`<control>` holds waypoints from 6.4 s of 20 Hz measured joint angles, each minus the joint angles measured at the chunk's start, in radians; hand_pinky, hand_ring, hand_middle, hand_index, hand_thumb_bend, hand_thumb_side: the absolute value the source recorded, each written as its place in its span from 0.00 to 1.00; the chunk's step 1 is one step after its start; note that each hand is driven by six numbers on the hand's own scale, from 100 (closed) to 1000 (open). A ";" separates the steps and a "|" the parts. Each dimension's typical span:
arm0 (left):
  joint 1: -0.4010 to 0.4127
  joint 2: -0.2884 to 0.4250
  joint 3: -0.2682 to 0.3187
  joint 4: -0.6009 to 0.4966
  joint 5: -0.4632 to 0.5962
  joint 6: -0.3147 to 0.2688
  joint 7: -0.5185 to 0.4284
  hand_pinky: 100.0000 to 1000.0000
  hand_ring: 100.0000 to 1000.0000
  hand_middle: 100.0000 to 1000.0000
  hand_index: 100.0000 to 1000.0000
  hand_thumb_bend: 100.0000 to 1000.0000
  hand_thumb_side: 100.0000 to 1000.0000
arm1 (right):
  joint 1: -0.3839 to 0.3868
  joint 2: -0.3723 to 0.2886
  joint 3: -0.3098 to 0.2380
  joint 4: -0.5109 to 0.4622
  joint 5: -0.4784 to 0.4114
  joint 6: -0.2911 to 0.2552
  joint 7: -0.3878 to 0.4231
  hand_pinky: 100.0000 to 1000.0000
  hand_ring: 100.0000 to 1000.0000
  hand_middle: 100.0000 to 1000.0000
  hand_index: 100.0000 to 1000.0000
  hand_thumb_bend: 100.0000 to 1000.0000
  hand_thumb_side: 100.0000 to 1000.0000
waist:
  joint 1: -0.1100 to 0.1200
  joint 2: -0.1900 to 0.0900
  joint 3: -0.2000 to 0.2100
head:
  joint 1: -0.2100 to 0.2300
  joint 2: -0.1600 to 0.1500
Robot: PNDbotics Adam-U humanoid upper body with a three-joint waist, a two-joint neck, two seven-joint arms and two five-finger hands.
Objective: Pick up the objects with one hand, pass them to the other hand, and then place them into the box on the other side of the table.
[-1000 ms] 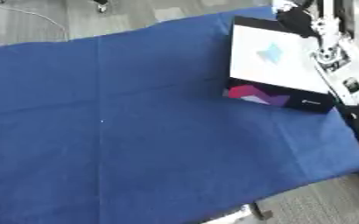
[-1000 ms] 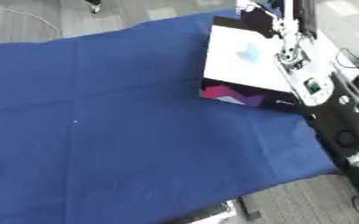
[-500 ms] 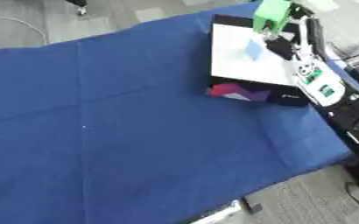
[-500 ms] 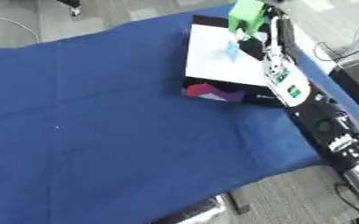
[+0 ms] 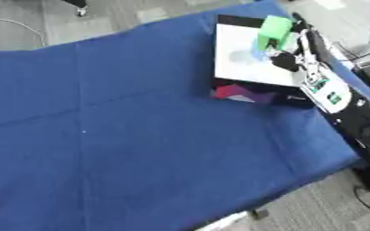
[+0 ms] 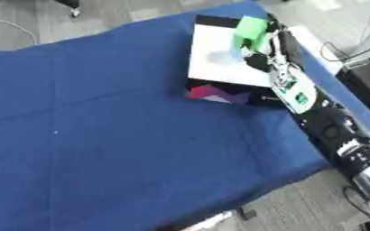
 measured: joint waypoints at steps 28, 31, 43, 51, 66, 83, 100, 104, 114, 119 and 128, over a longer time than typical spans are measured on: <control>0.017 -0.008 0.024 0.012 -0.015 -0.001 -0.005 0.60 0.48 0.46 0.70 0.98 0.56 | 0.046 0.066 -0.082 -0.527 0.609 0.119 0.762 1.00 1.00 0.97 1.00 0.00 0.18 | 0.003 0.000 -0.013 | 0.019 0.000; 0.017 -0.008 0.024 0.013 -0.015 -0.001 -0.005 0.60 0.48 0.46 0.70 0.98 0.56 | 0.049 0.071 -0.079 -0.527 0.621 0.126 0.803 1.00 1.00 0.97 1.00 0.00 0.19 | 0.003 0.000 -0.013 | 0.019 0.000; 0.017 -0.008 0.024 0.013 -0.015 -0.003 -0.006 0.61 0.48 0.46 0.70 0.99 0.56 | 0.059 0.078 -0.071 -0.471 0.619 0.152 0.847 1.00 1.00 0.97 1.00 0.00 0.17 | 0.003 0.000 -0.013 | 0.013 0.000; 0.017 -0.008 0.024 0.013 -0.015 -0.004 -0.007 0.62 0.48 0.46 0.70 0.98 0.56 | 0.059 0.081 -0.077 -0.469 0.599 0.208 0.794 0.76 1.00 0.91 1.00 0.00 1.00 | 0.003 0.000 -0.014 | 0.008 0.000; 0.017 -0.008 0.025 0.013 -0.015 -0.010 -0.015 0.62 0.48 0.47 0.70 0.97 0.56 | 0.062 0.088 -0.074 -0.482 0.454 0.297 0.633 0.72 1.00 0.90 1.00 0.00 1.00 | 0.006 0.000 -0.017 | -0.006 0.000; 0.028 -0.007 0.043 0.049 -0.047 0.017 -0.003 0.61 0.46 0.45 0.70 0.96 0.55 | -0.017 0.148 -0.039 -0.685 0.468 0.157 0.582 0.59 0.94 0.87 1.00 0.00 0.56 | 0.013 0.000 -0.030 | 0.141 0.000; -0.055 0.140 0.073 0.208 -0.281 0.285 0.067 0.62 0.47 0.47 0.74 1.00 0.45 | -0.140 0.336 0.220 -0.725 0.543 -0.100 0.443 0.66 0.89 0.85 0.98 0.00 0.20 | 0.022 -0.001 -0.049 | 0.523 0.000; -0.092 0.219 0.080 0.298 -0.304 0.378 0.063 0.64 0.50 0.51 0.77 1.00 0.39 | -0.140 0.341 0.235 -0.725 0.589 -0.074 0.424 0.65 0.88 0.84 0.97 0.00 0.22 | 0.022 -0.001 -0.055 | 0.544 0.000; -0.199 0.441 0.079 0.607 -0.327 0.514 -0.050 0.70 0.58 0.63 0.82 1.00 0.35 | -0.140 0.355 0.237 -0.725 0.655 -0.050 0.375 0.65 0.87 0.82 0.97 0.00 0.23 | 0.022 0.000 -0.086 | 0.501 0.000; -0.255 0.503 0.073 0.782 -0.326 0.513 -0.113 0.70 0.59 0.63 0.81 1.00 0.33 | -0.140 0.365 0.237 -0.725 0.658 -0.045 0.363 0.65 0.88 0.82 0.97 0.00 0.23 | 0.022 0.000 -0.108 | 0.465 0.000; -0.312 0.528 0.074 0.989 -0.230 0.461 -0.106 0.69 0.59 0.64 0.81 1.00 0.36 | -0.157 0.383 0.237 -0.725 0.658 -0.049 0.359 0.64 0.88 0.81 0.97 0.00 0.22 | 0.022 0.037 -0.159 | 0.457 0.000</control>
